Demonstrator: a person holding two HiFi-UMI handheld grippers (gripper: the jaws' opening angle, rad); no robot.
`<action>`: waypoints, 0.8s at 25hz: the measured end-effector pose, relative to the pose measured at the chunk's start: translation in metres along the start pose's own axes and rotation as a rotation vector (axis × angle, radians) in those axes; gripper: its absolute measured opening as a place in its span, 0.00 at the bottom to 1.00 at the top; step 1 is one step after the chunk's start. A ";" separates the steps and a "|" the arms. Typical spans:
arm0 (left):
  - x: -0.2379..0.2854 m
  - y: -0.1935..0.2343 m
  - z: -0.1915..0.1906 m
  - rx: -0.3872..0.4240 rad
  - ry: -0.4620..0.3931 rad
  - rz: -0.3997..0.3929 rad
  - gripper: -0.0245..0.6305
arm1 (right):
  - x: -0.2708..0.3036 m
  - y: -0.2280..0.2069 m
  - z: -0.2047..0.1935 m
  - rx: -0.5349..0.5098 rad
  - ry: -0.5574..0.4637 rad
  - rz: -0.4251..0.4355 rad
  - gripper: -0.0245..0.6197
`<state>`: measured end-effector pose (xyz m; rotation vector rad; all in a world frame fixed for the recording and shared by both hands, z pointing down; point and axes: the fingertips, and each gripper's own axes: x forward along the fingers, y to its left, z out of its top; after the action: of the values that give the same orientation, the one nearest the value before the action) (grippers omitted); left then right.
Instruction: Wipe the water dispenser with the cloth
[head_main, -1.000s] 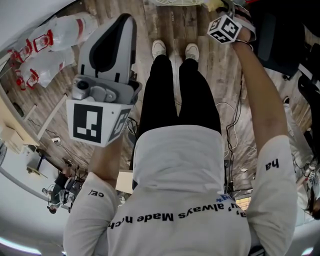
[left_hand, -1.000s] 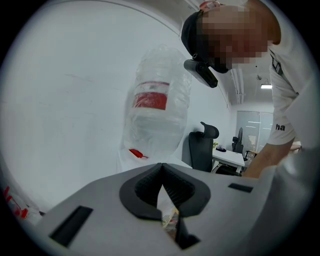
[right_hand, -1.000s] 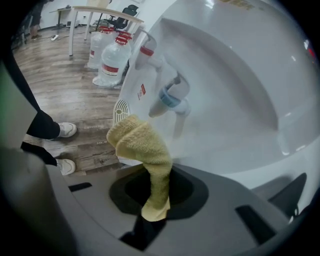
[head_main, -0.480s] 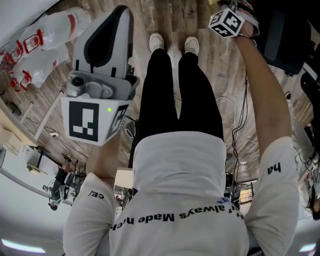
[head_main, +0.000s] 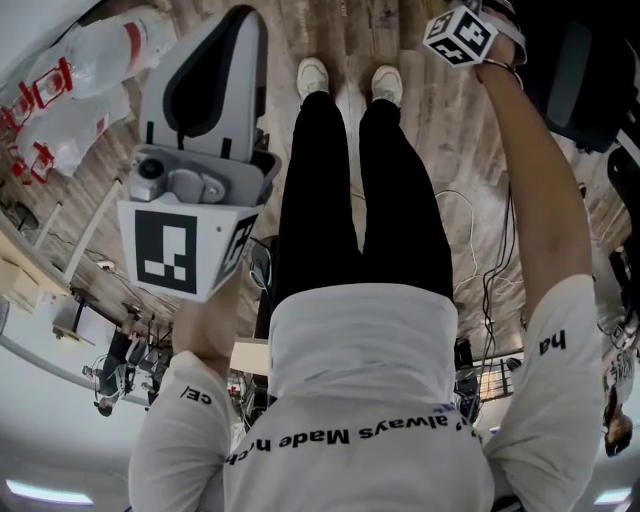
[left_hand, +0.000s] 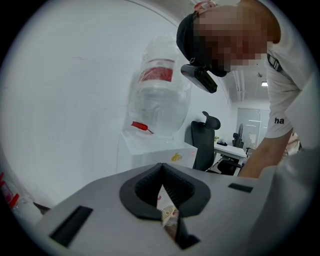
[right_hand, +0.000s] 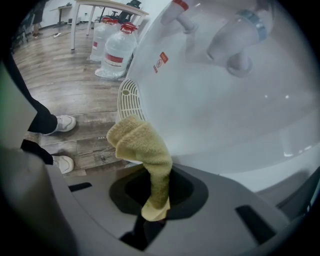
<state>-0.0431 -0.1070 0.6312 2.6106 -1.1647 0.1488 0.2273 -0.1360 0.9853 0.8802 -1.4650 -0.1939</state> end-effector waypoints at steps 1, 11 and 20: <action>0.000 0.000 -0.004 0.000 0.005 -0.001 0.07 | 0.002 0.002 -0.002 -0.002 0.002 0.001 0.13; 0.001 0.008 -0.029 0.000 0.026 0.020 0.07 | 0.031 0.021 -0.008 -0.035 0.020 0.021 0.13; -0.006 0.009 -0.045 -0.006 0.037 0.025 0.07 | 0.039 0.030 -0.012 -0.042 0.038 0.034 0.13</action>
<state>-0.0532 -0.0949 0.6747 2.5777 -1.1838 0.1978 0.2323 -0.1344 1.0360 0.8203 -1.4341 -0.1816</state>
